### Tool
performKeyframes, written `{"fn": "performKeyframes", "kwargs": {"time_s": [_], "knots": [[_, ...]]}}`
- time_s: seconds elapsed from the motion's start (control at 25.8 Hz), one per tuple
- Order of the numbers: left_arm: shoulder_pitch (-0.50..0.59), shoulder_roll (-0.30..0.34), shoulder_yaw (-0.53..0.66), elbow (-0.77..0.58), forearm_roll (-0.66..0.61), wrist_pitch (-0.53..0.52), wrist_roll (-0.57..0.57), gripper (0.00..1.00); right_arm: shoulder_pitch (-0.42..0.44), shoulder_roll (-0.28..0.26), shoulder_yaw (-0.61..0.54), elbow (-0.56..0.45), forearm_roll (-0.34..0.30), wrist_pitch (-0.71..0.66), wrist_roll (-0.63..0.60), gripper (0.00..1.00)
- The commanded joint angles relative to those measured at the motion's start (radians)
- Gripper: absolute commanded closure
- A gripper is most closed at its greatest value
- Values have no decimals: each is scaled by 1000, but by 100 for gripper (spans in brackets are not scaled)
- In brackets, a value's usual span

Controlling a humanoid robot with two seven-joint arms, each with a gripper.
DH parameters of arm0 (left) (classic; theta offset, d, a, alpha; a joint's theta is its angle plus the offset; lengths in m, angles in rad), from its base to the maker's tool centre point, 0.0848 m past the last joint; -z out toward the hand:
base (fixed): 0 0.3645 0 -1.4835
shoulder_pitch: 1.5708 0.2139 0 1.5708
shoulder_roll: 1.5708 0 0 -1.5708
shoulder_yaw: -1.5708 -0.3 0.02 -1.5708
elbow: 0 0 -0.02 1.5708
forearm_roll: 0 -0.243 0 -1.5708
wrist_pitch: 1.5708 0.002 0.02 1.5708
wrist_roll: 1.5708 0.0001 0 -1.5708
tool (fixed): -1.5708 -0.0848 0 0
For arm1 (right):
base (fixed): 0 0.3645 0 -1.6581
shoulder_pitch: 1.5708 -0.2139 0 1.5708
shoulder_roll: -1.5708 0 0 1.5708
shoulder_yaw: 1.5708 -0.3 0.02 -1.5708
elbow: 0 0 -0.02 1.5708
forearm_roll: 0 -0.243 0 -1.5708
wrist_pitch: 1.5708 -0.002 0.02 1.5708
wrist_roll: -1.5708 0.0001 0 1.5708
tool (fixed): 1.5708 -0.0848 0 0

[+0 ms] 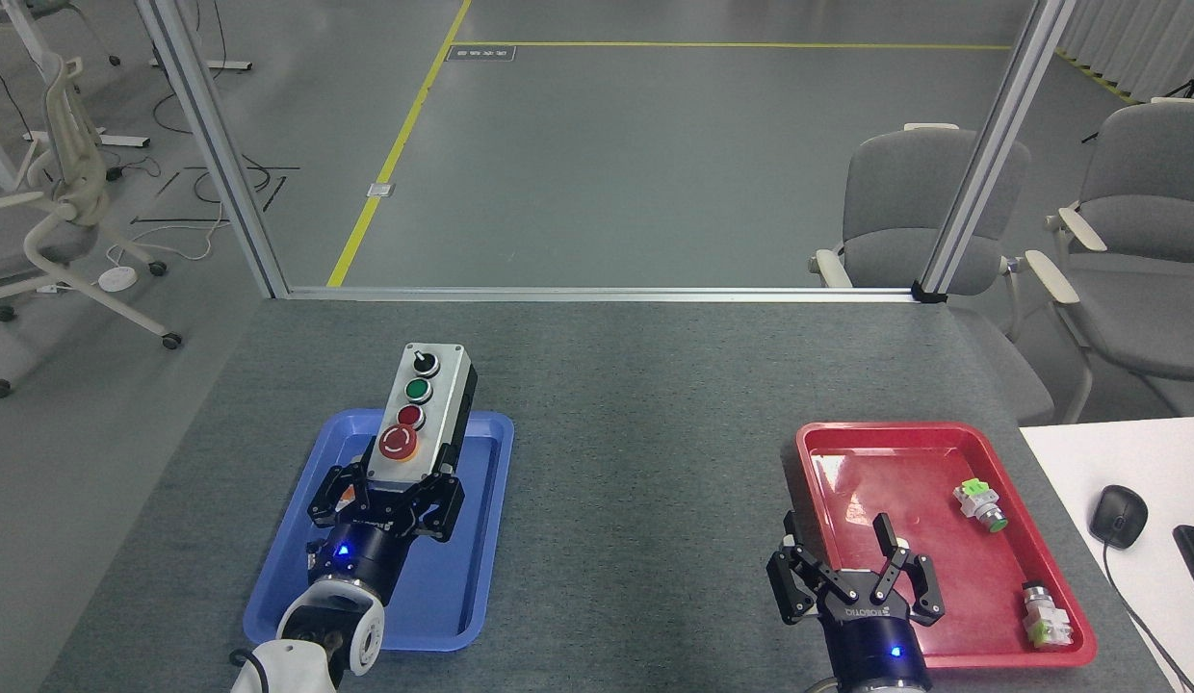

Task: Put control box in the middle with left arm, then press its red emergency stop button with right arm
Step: 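Lift the control box and carry it toward the table middle, then lower the control box onto the table and open the left gripper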

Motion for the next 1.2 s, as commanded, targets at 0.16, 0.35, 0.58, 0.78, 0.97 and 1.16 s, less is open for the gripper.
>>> {"fn": "performKeyframes", "kwargs": {"time_s": [0.16, 0.35, 0.58, 0.78, 0.97, 1.16], "knots": [[28, -76, -313, -63, -10, 21, -18, 100, -1, -1, 0, 6, 0, 0, 1, 2], [-42, -229, -370, 184, -201, 71, -20, 100, -1, 1, 0, 6, 0, 0, 2, 2], [-99, -232, -497, 294, -215, 119, -20, 100, -1, 7, 1, 5, 0, -1, 2, 2], [-102, -232, -509, 316, -215, 131, -23, 100, -1, 8, 1, 6, 0, -1, 4, 2], [-100, -232, -528, 328, -215, 133, -26, 87, -1, 16, 1, 6, 2, -3, 5, 2], [-100, -232, -541, 348, -214, 136, -26, 74, -1, 21, 2, 6, 2, -1, 7, 2]]}}
